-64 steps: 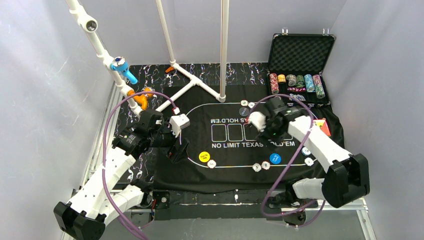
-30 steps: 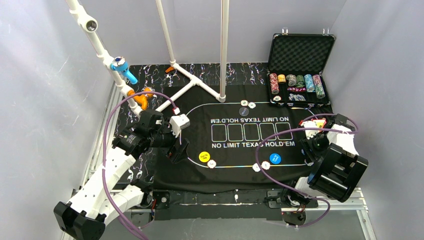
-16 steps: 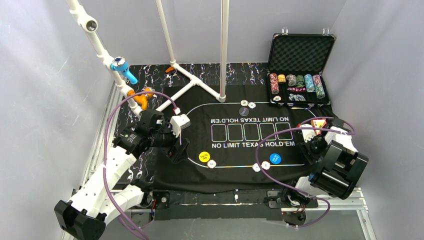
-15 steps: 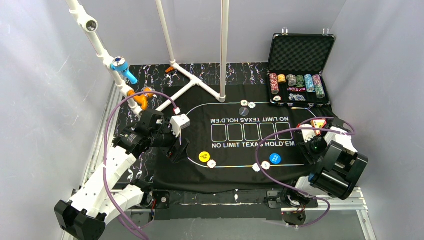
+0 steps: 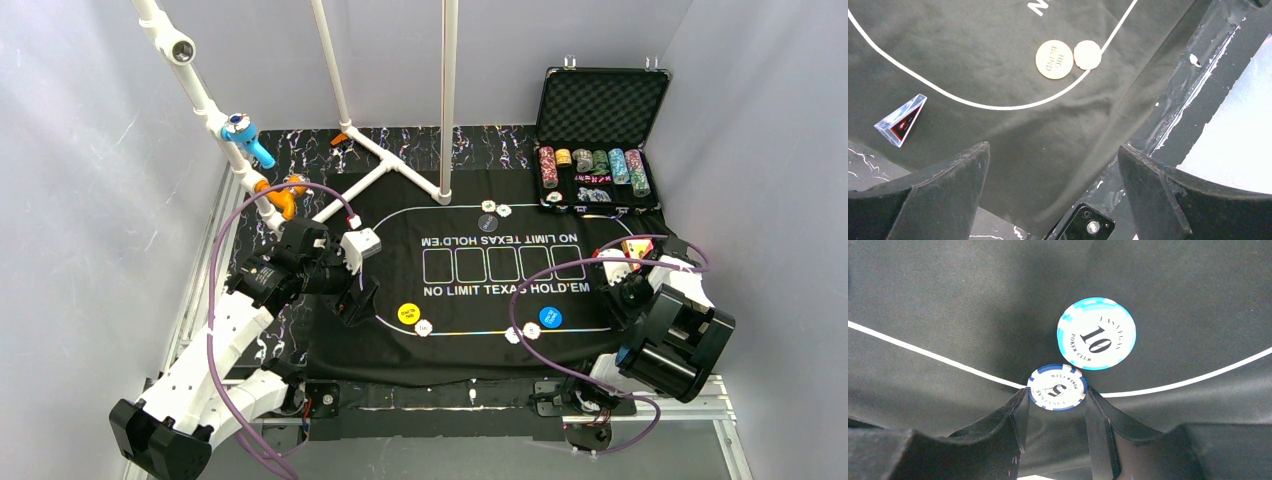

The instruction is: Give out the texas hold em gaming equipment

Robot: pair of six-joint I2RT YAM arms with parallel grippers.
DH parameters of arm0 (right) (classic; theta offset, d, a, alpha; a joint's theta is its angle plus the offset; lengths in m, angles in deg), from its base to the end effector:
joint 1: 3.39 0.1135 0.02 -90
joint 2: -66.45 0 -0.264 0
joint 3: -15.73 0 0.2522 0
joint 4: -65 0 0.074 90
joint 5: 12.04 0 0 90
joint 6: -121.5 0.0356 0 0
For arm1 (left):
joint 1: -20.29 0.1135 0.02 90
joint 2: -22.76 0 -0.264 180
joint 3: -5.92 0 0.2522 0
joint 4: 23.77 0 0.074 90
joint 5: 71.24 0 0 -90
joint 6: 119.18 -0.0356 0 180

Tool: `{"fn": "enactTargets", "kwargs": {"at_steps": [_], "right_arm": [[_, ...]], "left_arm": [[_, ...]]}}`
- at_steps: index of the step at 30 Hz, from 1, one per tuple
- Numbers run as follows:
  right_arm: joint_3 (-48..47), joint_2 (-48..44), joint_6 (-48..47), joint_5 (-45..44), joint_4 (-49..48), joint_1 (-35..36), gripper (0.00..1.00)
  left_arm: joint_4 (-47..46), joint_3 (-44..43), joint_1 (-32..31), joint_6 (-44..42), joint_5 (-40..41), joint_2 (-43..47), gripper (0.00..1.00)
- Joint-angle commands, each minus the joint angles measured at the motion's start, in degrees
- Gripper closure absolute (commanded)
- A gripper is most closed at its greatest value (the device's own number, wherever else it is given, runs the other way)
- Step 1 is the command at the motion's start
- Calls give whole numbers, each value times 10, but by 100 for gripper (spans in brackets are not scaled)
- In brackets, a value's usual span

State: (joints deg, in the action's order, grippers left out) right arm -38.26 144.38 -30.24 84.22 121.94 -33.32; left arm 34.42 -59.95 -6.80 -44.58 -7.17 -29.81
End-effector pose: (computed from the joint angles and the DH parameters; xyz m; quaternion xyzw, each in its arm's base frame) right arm 0.1862 -0.1027 0.1613 -0.2769 0.9561 -0.0190 0.0944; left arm 0.1532 -0.0959 0.3063 0.4063 0.8076 -0.2442 0.3507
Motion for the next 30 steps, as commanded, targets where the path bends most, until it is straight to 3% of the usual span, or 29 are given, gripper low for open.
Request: {"fn": "enactTargets", "kwargs": {"at_steps": [1, 16, 20, 30], "right_arm": [[-4, 4, -30, 2, 13, -3, 65], [-157, -50, -27, 82, 184, 23, 70], [-201, -55, 49, 92, 191, 129, 71], [-277, 6, 276, 83, 86, 506, 72]], "left_arm": [[13, -10, 3, -3, -4, 3, 1], [10, -8, 3, 0, -11, 2, 1], [12, -18, 3, 2, -14, -5, 1], [7, -9, 50, 19, -19, 45, 1]]}}
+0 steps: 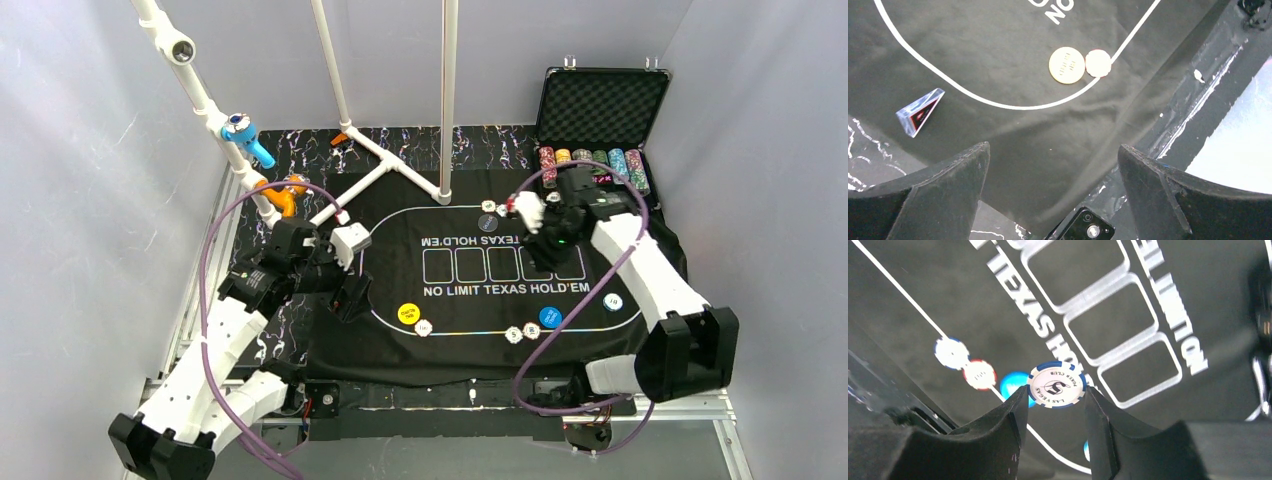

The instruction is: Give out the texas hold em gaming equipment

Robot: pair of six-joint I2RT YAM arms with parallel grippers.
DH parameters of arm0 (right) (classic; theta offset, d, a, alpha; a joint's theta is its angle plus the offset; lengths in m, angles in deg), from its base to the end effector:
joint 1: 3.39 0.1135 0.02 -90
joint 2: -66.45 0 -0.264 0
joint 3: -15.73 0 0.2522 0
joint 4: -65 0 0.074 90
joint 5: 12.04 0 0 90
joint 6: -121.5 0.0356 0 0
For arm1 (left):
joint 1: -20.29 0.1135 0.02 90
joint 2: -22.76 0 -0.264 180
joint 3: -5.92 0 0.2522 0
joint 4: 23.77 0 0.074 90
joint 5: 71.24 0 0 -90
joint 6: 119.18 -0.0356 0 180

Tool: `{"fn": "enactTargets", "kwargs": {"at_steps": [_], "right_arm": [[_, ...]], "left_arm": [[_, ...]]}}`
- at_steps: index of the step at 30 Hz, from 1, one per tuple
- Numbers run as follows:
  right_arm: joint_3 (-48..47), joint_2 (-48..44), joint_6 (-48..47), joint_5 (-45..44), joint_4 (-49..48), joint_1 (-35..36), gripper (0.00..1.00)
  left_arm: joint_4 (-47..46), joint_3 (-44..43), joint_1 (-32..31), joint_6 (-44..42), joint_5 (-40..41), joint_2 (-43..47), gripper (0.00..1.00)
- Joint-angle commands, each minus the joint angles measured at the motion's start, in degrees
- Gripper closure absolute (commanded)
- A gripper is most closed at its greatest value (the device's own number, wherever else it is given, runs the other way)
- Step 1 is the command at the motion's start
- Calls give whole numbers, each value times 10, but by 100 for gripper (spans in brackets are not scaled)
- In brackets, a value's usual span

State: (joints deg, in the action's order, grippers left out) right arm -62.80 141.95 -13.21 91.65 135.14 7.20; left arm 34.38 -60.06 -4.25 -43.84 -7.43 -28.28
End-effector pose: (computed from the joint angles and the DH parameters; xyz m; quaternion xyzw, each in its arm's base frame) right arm 0.2422 0.0539 0.2824 -0.4725 0.8510 0.0539 0.2226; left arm 0.1526 -0.0869 0.3113 0.3846 0.8119 -0.2405 0.3674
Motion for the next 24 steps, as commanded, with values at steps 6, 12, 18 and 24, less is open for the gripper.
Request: {"fn": "enactTargets", "kwargs": {"at_steps": [6, 12, 18, 24], "right_arm": [[-42, 105, 167, -21, -108, 302, 74], [-62, 159, 170, -12, -128, 392, 75], [-87, 211, 174, -11, -155, 460, 76], [-148, 267, 170, -10, -149, 504, 76]], "left_arm": [[8, -4, 60, 19, -18, 54, 1], [5, -12, 101, 42, -46, 61, 1], [-4, -29, 134, 66, -67, 68, 1], [-2, -67, 163, 91, -76, 80, 1]]}}
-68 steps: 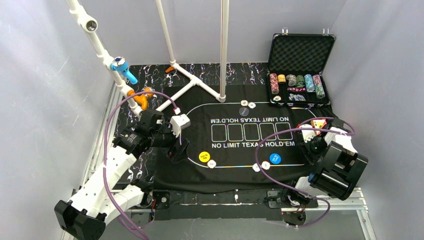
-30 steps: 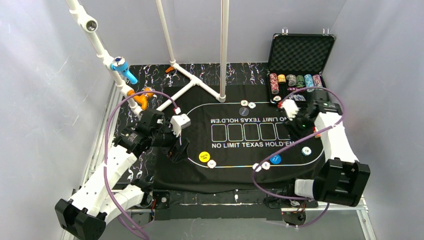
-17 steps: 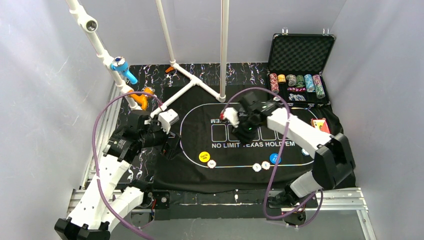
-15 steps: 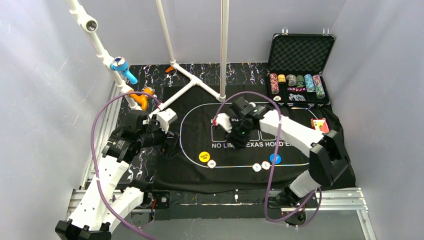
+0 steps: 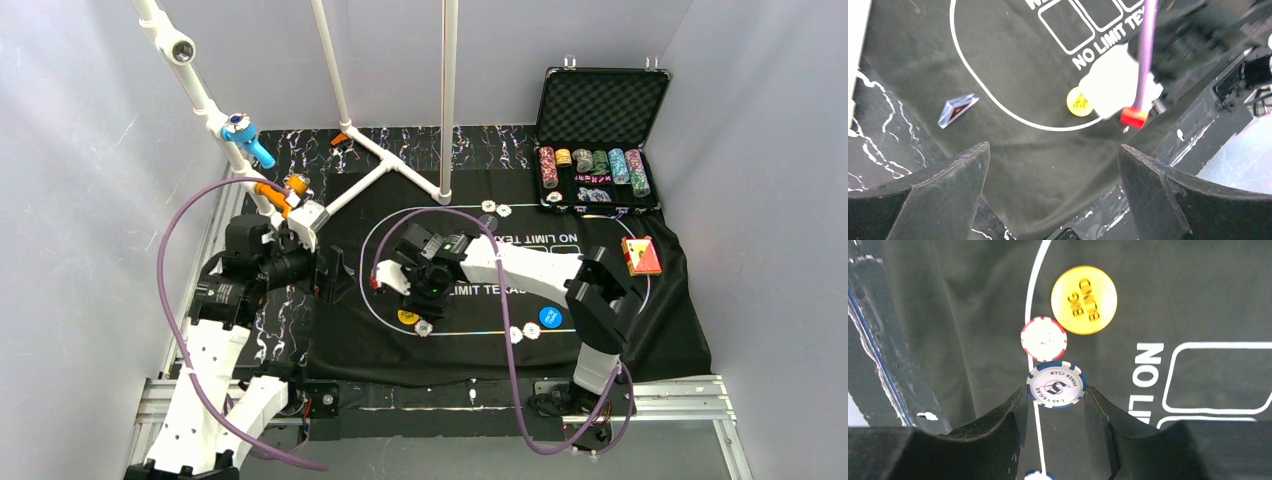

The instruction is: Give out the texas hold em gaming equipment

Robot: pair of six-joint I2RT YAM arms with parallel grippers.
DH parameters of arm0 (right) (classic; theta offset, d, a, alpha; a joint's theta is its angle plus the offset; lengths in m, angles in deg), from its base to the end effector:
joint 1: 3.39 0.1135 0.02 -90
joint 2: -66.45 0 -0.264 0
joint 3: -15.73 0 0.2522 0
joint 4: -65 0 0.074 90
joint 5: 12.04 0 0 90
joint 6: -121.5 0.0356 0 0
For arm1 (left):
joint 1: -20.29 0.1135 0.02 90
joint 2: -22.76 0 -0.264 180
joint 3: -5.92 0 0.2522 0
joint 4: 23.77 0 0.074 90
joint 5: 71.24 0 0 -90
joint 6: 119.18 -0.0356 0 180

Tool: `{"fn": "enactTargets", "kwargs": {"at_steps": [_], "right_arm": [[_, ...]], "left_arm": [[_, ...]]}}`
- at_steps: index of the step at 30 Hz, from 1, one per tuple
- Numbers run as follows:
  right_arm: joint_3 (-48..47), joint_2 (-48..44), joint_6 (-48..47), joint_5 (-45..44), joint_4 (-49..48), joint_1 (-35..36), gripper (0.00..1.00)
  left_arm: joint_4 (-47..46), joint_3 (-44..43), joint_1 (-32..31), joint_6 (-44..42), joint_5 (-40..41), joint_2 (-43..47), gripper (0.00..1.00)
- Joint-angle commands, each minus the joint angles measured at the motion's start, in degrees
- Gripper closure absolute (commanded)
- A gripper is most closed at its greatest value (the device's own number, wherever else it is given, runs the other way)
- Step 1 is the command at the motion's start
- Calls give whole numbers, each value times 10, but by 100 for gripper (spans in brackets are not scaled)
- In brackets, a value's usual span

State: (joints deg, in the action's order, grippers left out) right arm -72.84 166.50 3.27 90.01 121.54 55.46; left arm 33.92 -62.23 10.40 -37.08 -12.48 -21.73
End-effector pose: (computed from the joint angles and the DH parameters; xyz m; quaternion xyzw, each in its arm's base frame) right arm 0.1767 0.3068 0.2223 -0.6870 0.6939 0.1494 0.1557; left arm 0.1438 -0.0438 0.3413 0.2563 0.8207 -0.2456 0.4477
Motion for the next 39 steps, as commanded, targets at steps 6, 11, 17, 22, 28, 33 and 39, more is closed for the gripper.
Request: {"fn": "enactTargets", "kwargs": {"at_steps": [6, 11, 17, 22, 28, 33, 39], "right_arm": [[-70, 64, 5, 7, -18, 62, 76], [-83, 96, 6, 11, -27, 84, 76], [-104, 120, 5, 3, -31, 97, 76], [-120, 140, 7, -6, -30, 102, 75], [-125, 157, 6, -12, -26, 103, 70], [-133, 159, 7, -7, -15, 103, 48], [-141, 128, 4, 12, 0, 103, 39]], "left_arm": [[19, -96, 37, 21, -15, 8, 1], [36, -137, 63, 23, -21, -1, 0], [37, -144, 72, 28, -47, -11, 1], [34, -141, 73, 31, -55, -14, 1], [32, -138, 72, 32, -65, -16, 1], [31, -132, 72, 31, -71, -17, 0], [27, -129, 72, 33, -78, -20, 1]]}}
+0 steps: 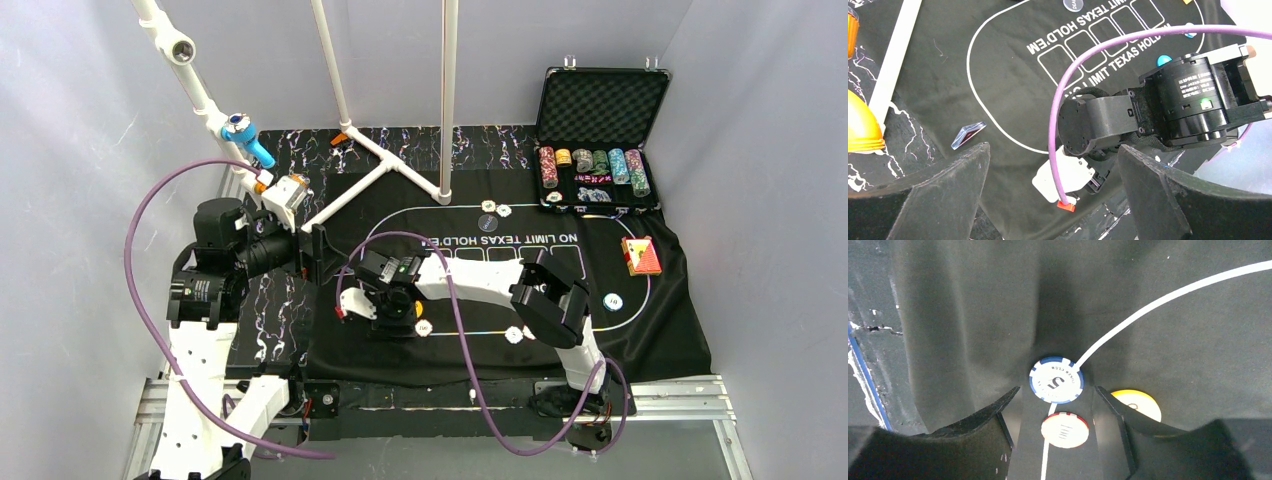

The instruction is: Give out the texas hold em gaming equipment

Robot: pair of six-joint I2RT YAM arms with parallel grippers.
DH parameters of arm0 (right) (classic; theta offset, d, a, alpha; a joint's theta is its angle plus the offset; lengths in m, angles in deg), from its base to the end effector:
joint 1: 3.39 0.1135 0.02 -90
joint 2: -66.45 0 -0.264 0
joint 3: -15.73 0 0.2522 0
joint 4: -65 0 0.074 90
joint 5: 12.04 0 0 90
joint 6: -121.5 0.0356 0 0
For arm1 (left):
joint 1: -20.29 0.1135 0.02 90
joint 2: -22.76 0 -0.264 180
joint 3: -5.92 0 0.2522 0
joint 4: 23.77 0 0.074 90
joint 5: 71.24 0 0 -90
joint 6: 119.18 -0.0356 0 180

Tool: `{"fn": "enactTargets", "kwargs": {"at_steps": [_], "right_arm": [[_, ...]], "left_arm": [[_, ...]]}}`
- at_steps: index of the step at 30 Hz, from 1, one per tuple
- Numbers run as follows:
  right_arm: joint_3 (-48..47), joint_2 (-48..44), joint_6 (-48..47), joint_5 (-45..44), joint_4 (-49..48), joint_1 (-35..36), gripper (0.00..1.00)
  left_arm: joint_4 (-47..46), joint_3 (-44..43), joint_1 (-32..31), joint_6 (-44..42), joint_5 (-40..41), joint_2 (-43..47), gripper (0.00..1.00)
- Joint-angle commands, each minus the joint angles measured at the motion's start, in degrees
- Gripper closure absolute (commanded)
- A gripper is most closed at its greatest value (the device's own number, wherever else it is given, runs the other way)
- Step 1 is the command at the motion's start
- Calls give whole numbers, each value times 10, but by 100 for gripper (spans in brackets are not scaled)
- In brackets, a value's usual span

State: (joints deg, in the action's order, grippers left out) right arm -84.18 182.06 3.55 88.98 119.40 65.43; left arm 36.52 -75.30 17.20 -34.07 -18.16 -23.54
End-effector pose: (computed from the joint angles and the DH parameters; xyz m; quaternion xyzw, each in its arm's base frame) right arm 0.1432 0.3885 0.1809 -0.7440 0.6387 0.1487 0.1281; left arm 0.1356 -0.0287 0.4048 0.2246 0.7879 -0.2596 0.5112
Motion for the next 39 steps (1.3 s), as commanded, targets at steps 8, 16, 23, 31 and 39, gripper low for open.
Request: {"fn": "enactTargets", "kwargs": {"at_steps": [8, 16, 23, 31, 39], "right_arm": [[9, -105, 1, 31, 33, -52, 40], [90, -232, -2, 37, 62, -232, 40], [174, -379, -92, -19, 138, -562, 23], [232, -334, -245, -15, 159, -887, 22], [291, -313, -306, 0, 132, -962, 20]], "left_arm": [[-3, 16, 4, -9, -29, -2, 1], [4, 64, -18, -51, -54, -24, 1], [19, 102, -199, -133, 132, -118, 1], [14, 93, -225, -126, 135, -136, 1], [15, 88, -229, -122, 132, -151, 1]]}}
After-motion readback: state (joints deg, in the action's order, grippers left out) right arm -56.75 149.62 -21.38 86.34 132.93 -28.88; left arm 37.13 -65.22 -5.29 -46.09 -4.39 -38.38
